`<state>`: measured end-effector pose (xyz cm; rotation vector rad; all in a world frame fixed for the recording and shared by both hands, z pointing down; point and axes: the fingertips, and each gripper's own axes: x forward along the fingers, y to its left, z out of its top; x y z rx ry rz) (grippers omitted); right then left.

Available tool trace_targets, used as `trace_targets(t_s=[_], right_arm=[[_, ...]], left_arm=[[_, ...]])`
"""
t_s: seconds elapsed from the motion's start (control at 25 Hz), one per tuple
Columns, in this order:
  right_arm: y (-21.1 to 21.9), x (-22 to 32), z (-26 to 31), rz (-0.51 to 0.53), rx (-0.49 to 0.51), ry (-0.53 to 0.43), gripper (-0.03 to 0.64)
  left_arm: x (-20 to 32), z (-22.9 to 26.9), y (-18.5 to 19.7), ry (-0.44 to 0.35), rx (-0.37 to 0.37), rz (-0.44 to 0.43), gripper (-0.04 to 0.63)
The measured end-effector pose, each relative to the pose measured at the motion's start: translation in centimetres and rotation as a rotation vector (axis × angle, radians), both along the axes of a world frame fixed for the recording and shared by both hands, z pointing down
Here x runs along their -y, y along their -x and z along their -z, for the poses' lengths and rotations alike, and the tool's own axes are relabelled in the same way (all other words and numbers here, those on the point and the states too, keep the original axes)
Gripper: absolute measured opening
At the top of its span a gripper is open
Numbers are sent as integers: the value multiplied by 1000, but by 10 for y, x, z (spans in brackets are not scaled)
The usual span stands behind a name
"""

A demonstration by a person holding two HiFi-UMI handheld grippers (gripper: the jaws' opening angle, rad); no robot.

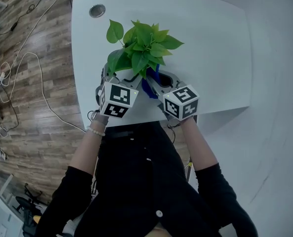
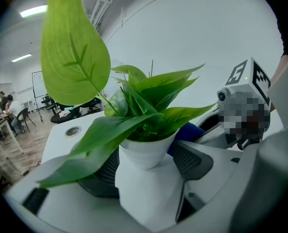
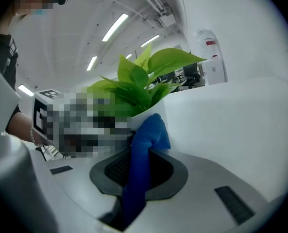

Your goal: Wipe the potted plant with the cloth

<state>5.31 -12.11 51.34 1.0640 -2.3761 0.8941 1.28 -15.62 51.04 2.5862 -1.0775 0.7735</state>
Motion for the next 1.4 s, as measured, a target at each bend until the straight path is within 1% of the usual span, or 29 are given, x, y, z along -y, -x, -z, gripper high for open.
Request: trace_targets(t_s=[0.32, 0.48, 0.64, 0.76, 0.88, 1.08, 1.28, 1.4], right_arm=[[16, -10, 11, 107, -88, -55, 87], [25, -14, 11, 162, -115, -77, 87], [33, -21, 17, 217, -117, -91, 87], [36, -29, 25, 247, -82, -97, 87], [39, -35, 31, 243, -36, -93, 87], [28, -35, 32, 194, -12, -74, 87], [15, -36, 33, 134, 2, -50, 87], [9, -35, 37, 123, -5, -48, 87]], left_arm=[[-1, 1, 4, 14, 5, -37, 350], [-3, -3, 12, 36, -7, -33, 347], [-7, -4, 19, 56, -10, -32, 341], [-14, -5, 23, 77, -18, -34, 327], [-20, -9, 30, 95, -14, -34, 321], [-25, -1, 28, 94, -23, -90, 322], [-25, 6, 32, 88, -37, -81, 322], [-24, 16, 34, 69, -41, -74, 317]])
